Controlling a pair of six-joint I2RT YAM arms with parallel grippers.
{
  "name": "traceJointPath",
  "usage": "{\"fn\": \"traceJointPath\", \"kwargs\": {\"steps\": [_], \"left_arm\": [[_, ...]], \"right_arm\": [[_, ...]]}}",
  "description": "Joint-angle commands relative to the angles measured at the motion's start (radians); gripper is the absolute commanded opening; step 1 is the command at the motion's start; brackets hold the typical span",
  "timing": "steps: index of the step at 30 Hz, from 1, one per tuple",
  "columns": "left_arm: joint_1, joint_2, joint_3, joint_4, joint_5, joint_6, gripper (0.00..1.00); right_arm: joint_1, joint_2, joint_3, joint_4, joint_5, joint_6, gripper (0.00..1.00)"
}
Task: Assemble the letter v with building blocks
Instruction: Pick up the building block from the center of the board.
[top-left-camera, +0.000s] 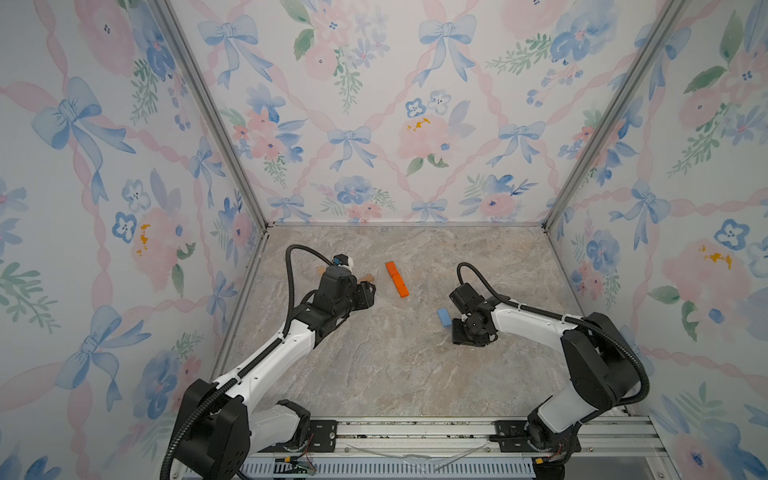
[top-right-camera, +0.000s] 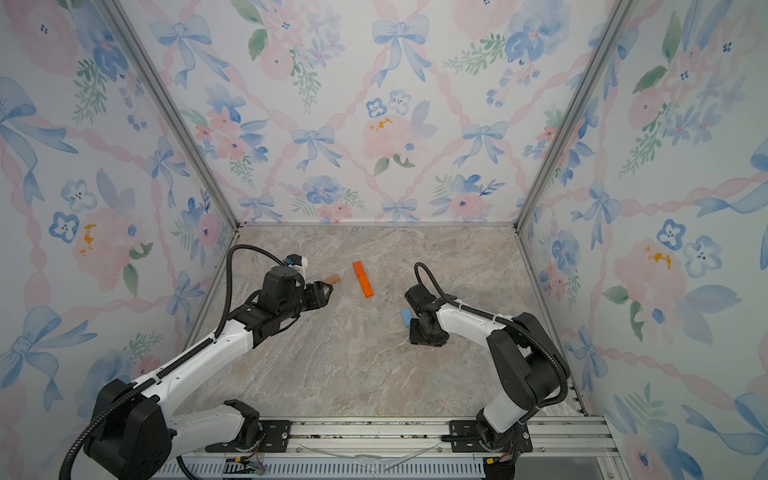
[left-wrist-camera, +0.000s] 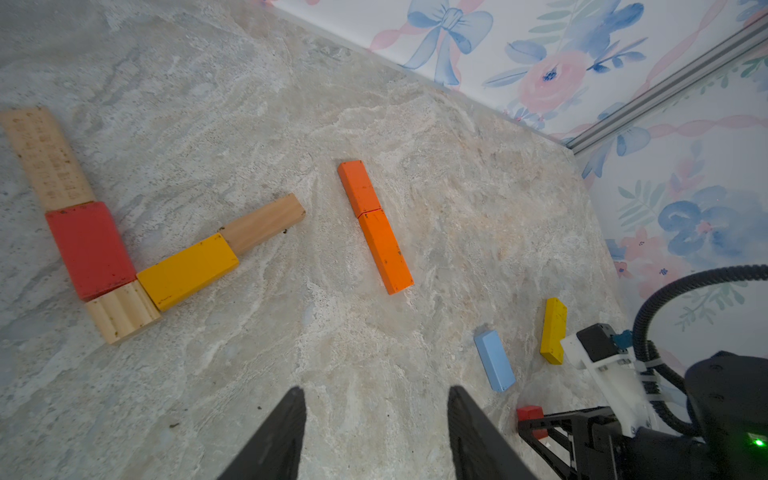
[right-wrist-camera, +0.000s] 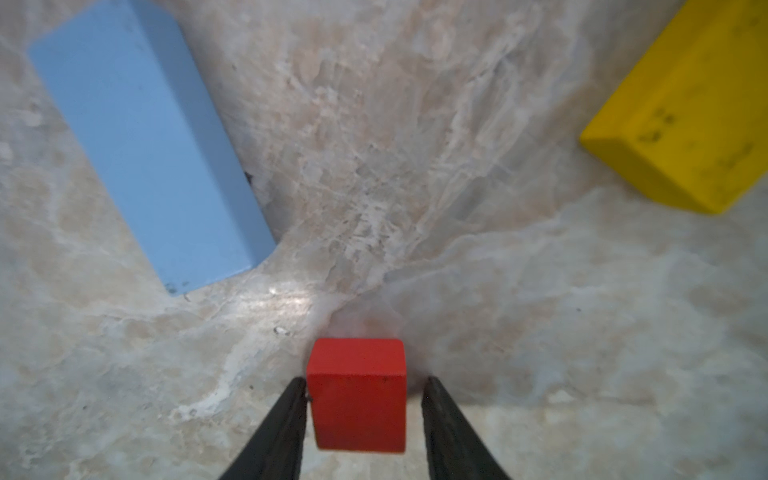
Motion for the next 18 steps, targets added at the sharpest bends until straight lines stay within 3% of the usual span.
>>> {"fn": "traceJointPath", "kwargs": {"steps": [1, 10, 18], "left_arm": [[-0.004, -0.015, 0.005, -0.001, 0.009, -0.010, 0.57], [-0.005, -0.020, 0.005, -0.007, -0.002, -0.009, 0.58], [-0.005, -0.017, 0.005, -0.013, -0.004, -0.008, 0.57]], "right_arm": [[-0.009, 0.026, 0.014, 0.007, -0.002, -0.002, 0.42], [-0.001, 0.022, 0.029, -0.023, 0.007, -0.003, 0.19], [0.041, -0.039, 0.126, -0.130, 0.058, -0.046, 0.15]]}}
